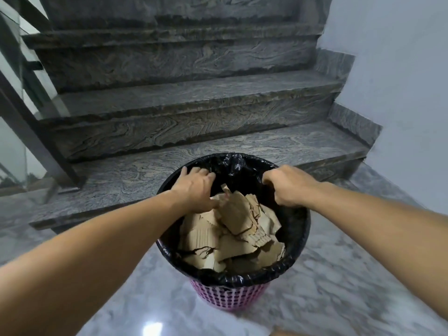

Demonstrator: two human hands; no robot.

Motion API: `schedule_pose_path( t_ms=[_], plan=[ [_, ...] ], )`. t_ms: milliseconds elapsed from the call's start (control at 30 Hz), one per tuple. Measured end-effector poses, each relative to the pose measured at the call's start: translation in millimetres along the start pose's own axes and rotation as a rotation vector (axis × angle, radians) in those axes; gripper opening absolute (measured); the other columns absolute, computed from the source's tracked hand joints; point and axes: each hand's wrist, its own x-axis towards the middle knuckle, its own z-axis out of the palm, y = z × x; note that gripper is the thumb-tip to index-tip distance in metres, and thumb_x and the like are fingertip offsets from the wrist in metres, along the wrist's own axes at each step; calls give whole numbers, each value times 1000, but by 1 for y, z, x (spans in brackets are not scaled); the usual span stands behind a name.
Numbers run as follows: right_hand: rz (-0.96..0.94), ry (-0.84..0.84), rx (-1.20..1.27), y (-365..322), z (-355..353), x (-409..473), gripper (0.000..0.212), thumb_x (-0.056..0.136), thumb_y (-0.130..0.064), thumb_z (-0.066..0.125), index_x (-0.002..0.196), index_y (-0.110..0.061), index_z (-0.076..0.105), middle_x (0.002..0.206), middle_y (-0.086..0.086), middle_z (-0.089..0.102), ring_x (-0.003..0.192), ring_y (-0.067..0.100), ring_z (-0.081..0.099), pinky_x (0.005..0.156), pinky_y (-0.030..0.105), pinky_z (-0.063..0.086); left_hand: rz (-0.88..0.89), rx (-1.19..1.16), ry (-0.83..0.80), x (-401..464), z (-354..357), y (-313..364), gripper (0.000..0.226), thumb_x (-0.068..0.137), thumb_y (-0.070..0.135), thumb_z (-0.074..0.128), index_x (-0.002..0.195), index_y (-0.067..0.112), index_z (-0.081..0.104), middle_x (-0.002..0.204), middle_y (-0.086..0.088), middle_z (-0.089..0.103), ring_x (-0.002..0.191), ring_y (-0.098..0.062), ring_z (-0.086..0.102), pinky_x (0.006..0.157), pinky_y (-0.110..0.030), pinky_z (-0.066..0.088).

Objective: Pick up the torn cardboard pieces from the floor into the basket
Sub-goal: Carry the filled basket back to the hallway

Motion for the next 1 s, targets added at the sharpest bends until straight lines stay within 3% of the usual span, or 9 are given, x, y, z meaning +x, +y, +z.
schedule_pose_path(
  t_ms=[100, 233, 333, 467, 567, 733, 867, 933, 1000],
  plan=[
    [50, 172, 18, 13, 7, 3, 42, 82, -6, 58, 123, -13, 58, 124, 11, 54, 115, 31, 52, 93, 41, 49, -119, -9, 172, 8, 0, -23, 85, 83, 46, 63, 148, 13, 21, 148, -11, 32, 137, -33, 28, 115, -51, 22],
    [200, 128, 218, 21, 24, -4, 55, 84, -1, 59, 136, -15, 45, 134, 12, 41, 115, 34, 51, 83, 42, 47, -372, -207, -22, 3, 17, -40, 88, 89, 30, 62, 152, 15, 4, 152, -15, 23, 138, -37, 29, 107, -50, 36],
    [258, 85, 353, 19, 34, -21, 65, 91, -2, 50, 148, -25, 27, 132, 14, 40, 94, 34, 59, 66, 36, 42, -396, -233, -29, -6, 17, -37, 92, 85, 29, 66, 151, 17, 3, 147, -16, 29, 133, -38, 37, 100, -50, 41],
    [421, 23, 507, 11, 41, -37, 100, 88, 2, 54, 152, -37, -12, 145, 20, 32, 59, 16, 55, 40, 28, 43, -419, -337, -106, -13, 4, -35, 98, 84, 24, 68, 152, 17, -2, 147, -20, 27, 133, -41, 37, 104, -48, 37],
    [490, -49, 551, 9, 38, -42, 102, 87, 0, 55, 150, -36, -17, 136, 21, 36, 66, 20, 59, 47, 30, 52, -470, -352, -165, -22, 0, -31, 102, 83, 23, 69, 152, 19, -6, 140, -22, 31, 127, -43, 42, 102, -48, 39],
    [598, -56, 593, 4, 32, -38, 77, 88, -4, 53, 148, -24, 8, 116, 18, 44, 58, 20, 48, 44, 29, 34, -515, -382, -164, -26, 0, -33, 87, 88, 11, 62, 152, 18, 4, 138, -22, 36, 113, -47, 52, 88, -47, 44],
    [797, -51, 766, 3, 34, -38, 14, 101, -14, 39, 114, -14, 36, 97, 7, 58, 57, 13, 43, 45, 28, 26, -809, -624, -135, -20, 0, -40, 49, 95, 31, 56, 130, -1, 43, 125, -30, 55, 116, -45, 52, 90, -43, 42],
    [898, -30, 850, 5, 35, -38, 20, 103, -26, 44, 112, -9, 40, 84, 4, 56, 60, 16, 45, 50, 28, 30, -868, -708, -103, -20, 1, -44, 56, 96, 44, 49, 124, -4, 53, 121, -30, 59, 115, -44, 53, 90, -41, 42],
    [1004, -14, 881, 7, 32, -37, 34, 98, -35, 54, 111, -4, 49, 90, 11, 59, 73, 26, 51, 61, 30, 37, -862, -778, -82, -19, -2, -46, 60, 96, 49, 45, 119, -5, 59, 116, -30, 61, 112, -43, 55, 83, -37, 41]
  ],
)
